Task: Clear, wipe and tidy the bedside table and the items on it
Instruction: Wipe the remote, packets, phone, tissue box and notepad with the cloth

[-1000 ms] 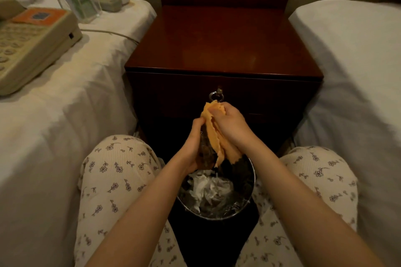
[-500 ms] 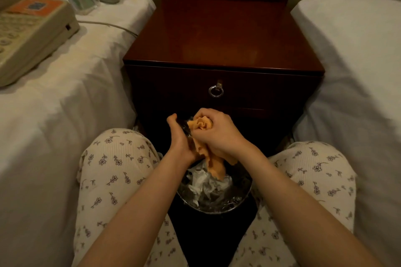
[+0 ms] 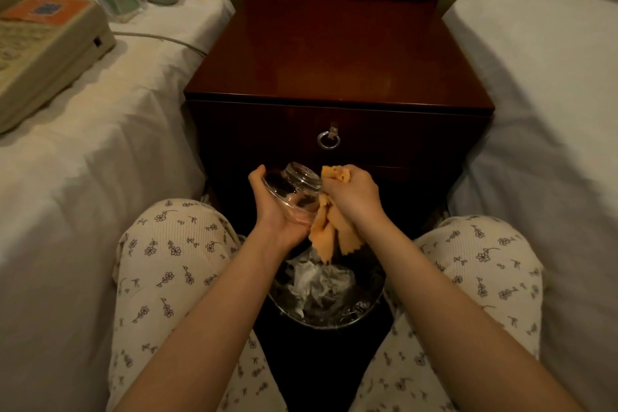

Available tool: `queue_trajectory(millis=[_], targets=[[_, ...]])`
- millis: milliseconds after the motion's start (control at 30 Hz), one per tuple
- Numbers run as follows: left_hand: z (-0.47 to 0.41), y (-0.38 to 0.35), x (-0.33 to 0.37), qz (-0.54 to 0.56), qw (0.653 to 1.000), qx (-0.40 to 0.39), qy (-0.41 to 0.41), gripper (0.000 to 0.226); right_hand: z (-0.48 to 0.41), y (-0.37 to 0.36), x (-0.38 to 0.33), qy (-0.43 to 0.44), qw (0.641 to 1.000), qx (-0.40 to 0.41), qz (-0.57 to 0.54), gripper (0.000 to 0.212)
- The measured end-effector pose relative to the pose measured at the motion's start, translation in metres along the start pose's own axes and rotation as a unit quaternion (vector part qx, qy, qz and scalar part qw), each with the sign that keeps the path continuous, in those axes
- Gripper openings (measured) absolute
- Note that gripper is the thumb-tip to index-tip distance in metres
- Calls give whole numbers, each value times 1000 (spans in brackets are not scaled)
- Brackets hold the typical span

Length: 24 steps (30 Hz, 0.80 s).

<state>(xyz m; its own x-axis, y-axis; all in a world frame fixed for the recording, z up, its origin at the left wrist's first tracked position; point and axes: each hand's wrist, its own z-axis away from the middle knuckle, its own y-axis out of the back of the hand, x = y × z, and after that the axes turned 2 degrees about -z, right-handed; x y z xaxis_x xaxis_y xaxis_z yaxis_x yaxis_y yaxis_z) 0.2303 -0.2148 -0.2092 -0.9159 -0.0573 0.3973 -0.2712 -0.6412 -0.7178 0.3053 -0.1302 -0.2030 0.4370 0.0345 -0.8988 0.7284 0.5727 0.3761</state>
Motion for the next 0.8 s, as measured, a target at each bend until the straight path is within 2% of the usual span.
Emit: queue_trajectory(millis=[133, 300, 433, 567, 700, 800], targets=[[4, 0, -3, -70, 997, -13, 33, 80, -8, 4, 2, -77, 993, 6, -84, 17], [9, 2, 3, -171, 979, -61, 90, 86, -8, 17, -9, -94, 984, -23, -149, 20], [14, 3, 0, -267, 951, -84, 129, 82, -6, 23, -17, -73, 989, -54, -119, 9], [10, 5, 1, -332, 931, -61, 139, 82, -3, 20, -20, -2, 996, -57, -62, 10], [4, 8, -6, -367, 921, -40, 127, 80, 2, 16, -23, 61, 991, -100, -59, 10], [0, 10, -11, -369, 920, -41, 128, 79, -2, 14, -18, 54, 994, -86, -40, 14]])
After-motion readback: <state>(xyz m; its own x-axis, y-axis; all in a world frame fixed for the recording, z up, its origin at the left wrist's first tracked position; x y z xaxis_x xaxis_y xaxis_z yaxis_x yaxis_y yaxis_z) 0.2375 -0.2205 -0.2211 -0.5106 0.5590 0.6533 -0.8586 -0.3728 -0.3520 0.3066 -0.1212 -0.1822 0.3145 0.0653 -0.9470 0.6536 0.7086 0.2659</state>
